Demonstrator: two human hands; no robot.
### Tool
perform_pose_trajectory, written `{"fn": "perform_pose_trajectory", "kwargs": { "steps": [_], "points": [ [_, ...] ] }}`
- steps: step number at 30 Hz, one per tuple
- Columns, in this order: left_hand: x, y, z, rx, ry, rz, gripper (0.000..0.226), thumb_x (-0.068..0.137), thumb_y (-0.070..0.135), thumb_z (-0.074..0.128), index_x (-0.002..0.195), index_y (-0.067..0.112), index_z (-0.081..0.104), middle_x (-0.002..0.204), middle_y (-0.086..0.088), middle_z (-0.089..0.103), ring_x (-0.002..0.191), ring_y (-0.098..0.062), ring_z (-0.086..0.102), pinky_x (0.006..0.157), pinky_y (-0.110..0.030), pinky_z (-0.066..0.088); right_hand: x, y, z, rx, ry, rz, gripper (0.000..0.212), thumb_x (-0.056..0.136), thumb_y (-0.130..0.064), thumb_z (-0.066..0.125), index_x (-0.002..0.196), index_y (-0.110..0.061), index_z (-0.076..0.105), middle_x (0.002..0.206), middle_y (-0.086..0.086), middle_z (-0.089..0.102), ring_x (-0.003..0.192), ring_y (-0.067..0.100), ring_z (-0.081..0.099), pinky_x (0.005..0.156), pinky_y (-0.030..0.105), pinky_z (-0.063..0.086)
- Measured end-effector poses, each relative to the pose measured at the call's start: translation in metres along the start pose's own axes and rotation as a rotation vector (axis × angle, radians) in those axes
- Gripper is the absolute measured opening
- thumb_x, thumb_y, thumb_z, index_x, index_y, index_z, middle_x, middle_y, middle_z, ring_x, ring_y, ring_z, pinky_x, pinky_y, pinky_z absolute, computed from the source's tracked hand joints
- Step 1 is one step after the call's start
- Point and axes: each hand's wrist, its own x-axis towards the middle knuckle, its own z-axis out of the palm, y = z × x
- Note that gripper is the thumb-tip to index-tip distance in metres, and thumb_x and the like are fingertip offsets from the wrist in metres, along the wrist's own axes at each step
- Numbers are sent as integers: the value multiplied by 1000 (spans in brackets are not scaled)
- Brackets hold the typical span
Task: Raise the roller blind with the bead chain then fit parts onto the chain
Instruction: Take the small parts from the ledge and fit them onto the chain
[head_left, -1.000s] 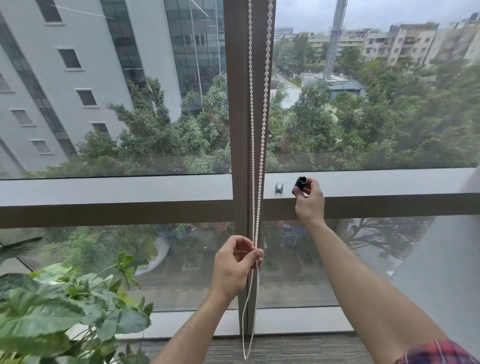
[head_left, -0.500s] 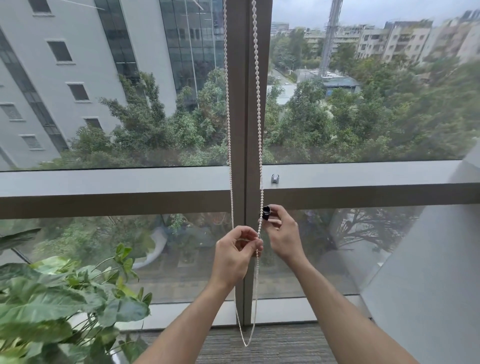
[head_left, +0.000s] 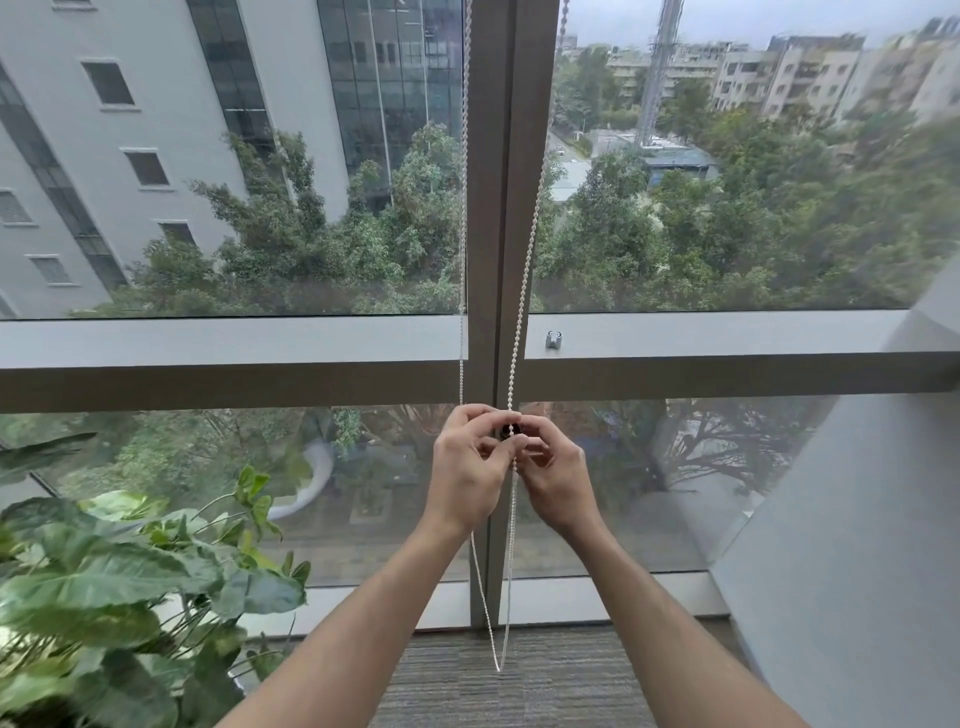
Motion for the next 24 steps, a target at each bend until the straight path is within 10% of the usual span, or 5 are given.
{"fn": "perform_pose_trajectory", "kwargs": {
  "steps": [11,18,24],
  "points": [
    [-5,7,-13,45,-113,-6,26,77,18,82,102,21,75,101,11,65,66,1,66,67,-10,51,-15,-8,2,38,31,12,19,91,-17,70,109,-22,68,98,3,75,89,17,73,79,41,60],
    [-7,-2,-26,88,-257,-21,44,74,31,84,115,31,71,116,12,66,104,-3,54,85,-20,40,-26,-18,1,92,-2,36,21,86,-41,71,106,-35,66,94,-8,76,88,12,74,78,29,58],
    [-16,0,-32,-226,-412,-208,37,82,28,72,117,38,68,114,10,72,113,-15,65,97,-32,51,-29,-13,1,197,-11,107,29,84,-1,70,101,-25,71,95,4,78,90,21,75,81,30,57]
  ]
}}
